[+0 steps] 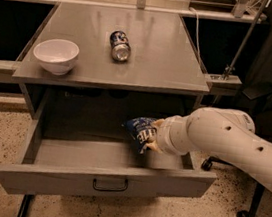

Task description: Place blue chip bag into top drawer

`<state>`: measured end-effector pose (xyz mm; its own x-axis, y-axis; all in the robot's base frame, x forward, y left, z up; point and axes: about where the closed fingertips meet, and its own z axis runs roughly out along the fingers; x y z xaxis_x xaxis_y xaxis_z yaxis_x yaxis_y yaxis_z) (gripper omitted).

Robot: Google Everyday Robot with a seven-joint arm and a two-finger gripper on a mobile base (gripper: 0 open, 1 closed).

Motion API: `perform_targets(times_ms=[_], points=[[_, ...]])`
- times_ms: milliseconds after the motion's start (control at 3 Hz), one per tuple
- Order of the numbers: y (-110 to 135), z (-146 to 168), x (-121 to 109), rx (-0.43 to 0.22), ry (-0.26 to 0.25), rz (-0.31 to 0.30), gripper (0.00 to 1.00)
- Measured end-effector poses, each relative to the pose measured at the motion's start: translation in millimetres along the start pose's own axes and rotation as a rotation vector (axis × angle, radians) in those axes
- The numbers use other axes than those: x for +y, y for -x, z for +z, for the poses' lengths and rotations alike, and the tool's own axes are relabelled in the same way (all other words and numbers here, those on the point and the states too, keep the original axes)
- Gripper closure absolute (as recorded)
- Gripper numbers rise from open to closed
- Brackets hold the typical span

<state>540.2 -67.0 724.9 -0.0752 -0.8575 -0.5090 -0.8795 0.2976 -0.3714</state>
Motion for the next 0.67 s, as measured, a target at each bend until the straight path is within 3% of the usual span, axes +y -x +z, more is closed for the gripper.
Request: perform_targets(times_ms=[333,667], points=[[-8.1,0.7,-8.7,-0.018,0.032,0.027,1.0],[-21.2,27.2,-21.6,-0.039,0.095,0.063,1.0]])
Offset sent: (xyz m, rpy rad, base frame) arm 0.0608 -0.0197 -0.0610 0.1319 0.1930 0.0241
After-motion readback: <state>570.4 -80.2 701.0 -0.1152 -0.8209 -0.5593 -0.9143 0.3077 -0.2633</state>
